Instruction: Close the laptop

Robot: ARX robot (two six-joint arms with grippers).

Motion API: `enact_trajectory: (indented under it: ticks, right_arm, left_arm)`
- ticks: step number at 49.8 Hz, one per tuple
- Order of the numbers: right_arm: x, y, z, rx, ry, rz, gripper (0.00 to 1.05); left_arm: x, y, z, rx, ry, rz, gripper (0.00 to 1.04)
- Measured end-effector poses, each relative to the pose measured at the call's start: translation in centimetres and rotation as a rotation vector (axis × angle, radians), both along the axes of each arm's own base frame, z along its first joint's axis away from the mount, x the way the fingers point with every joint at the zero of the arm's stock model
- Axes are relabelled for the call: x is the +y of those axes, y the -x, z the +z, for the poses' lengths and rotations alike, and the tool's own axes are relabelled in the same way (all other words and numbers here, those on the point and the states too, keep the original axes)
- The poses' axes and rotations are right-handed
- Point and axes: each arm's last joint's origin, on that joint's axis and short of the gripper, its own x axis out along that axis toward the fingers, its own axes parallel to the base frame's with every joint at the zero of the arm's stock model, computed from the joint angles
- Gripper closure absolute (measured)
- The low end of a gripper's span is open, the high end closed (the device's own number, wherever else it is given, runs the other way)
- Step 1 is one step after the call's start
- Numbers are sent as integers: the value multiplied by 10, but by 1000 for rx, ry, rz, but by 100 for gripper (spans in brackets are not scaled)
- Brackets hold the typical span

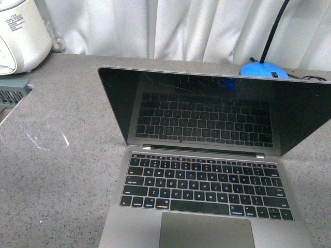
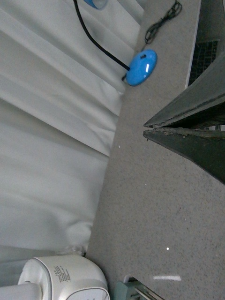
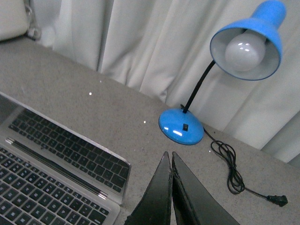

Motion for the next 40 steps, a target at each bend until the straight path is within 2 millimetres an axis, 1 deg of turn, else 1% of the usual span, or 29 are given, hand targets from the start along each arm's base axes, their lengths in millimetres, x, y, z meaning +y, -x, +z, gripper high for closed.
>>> enact_trajectory:
  ticks: [6, 13, 17, 19, 24, 27, 34, 38, 40]
  right_arm:
    - [-1, -20, -4, 52, 61, 52, 103]
    - [0, -45, -2, 62, 145, 108, 103]
    - [2, -56, -3, 64, 180, 133, 103]
    - [3, -60, -5, 67, 193, 142, 103]
    - [10, -79, -11, 113, 222, 188, 103]
    - [14, -90, -11, 134, 222, 208, 103]
    - [29, -117, -5, 162, 237, 258, 103]
    - [35, -128, 0, 162, 241, 278, 103]
    - [40, -136, 4, 163, 241, 292, 103]
  left_arm:
    - [-6, -17, -5, 65, -74, -20, 101]
    - [-16, -33, -11, 117, -143, -65, 101]
    - [-21, -41, -12, 130, -171, -83, 101]
    - [-24, -45, -11, 133, -187, -95, 101]
    - [-34, -62, -6, 151, -247, -140, 101]
    - [-38, -71, -5, 168, -279, -168, 101]
    - [-47, -97, 2, 212, -355, -227, 101]
    - [-49, -109, 9, 217, -365, -237, 101]
    - [-50, -115, 13, 219, -370, -245, 101]
